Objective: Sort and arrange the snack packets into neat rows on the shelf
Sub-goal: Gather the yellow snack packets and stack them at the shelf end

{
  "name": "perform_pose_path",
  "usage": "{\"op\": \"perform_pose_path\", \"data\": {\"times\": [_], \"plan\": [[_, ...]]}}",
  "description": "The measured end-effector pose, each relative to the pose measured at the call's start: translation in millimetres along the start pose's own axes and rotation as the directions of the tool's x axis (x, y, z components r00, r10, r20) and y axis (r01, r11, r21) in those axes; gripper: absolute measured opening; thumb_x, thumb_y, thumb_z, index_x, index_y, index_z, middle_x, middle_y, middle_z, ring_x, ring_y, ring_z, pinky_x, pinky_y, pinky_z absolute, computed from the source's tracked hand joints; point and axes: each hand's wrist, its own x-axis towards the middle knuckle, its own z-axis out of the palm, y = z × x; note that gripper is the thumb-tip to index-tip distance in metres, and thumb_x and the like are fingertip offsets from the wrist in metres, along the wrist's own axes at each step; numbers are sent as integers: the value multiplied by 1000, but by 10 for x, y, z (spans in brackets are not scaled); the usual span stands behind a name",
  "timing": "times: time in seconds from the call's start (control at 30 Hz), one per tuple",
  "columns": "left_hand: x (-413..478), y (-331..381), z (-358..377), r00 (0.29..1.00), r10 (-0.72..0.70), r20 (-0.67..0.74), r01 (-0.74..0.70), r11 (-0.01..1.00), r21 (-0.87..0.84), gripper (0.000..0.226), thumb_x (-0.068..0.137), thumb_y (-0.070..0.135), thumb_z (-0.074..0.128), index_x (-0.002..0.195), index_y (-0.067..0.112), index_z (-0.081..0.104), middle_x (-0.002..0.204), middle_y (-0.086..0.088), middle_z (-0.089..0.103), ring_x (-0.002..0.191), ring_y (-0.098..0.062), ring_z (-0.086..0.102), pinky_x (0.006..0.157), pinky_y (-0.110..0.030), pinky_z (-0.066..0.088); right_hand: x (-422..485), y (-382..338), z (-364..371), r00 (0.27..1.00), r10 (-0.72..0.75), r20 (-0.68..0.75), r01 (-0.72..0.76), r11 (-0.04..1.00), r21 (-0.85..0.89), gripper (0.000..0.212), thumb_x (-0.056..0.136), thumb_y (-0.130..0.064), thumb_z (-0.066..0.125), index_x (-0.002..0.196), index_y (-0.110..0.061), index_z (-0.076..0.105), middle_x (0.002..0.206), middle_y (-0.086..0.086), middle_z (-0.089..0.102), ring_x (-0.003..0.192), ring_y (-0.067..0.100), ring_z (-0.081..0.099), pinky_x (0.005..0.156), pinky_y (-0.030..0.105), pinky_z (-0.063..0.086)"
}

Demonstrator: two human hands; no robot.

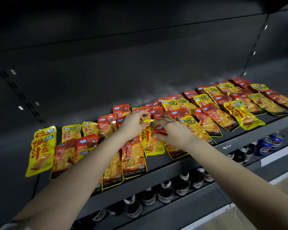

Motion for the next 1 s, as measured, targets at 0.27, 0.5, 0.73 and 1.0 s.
{"op": "perform_pose_path", "data": {"times": [0.27,0.5,0.73,1.0], "plan": [[75,82,-16,999,-8,-43,7,1000,-1,40,86,5,65,123,20,60,95,1,55,88,-16,53,77,-25,39,-50,-10,20,999,13,-33,-13,1000,12,71,91,-48,49,148,-20,16,151,4,31,143,17,16,117,45,6],[109,114,-84,993,-90,-74,79,986,-149,36,87,6,64,121,19,63,107,-6,69,94,-16,63,79,-22,43,-46,21,-60,1000,12,-26,-12,1000,13,71,91,-47,51,148,-22,17,148,6,33,141,19,20,117,47,8],[207,151,-191,982,-108,-158,70,971,-227,27,88,8,64,111,23,65,100,-1,70,91,-14,63,79,-25,47,-23,47,-172,994,27,-110,-8,985,173,67,90,-41,54,146,-23,22,139,4,45,128,21,42,117,44,13],[242,203,-354,974,-56,-218,-5,962,-273,27,88,5,63,108,23,66,102,2,67,94,-11,63,83,-24,50,30,2,-268,986,-25,-165,72,956,285,70,89,-28,62,145,-34,22,141,7,41,123,28,47,101,41,42]]}}
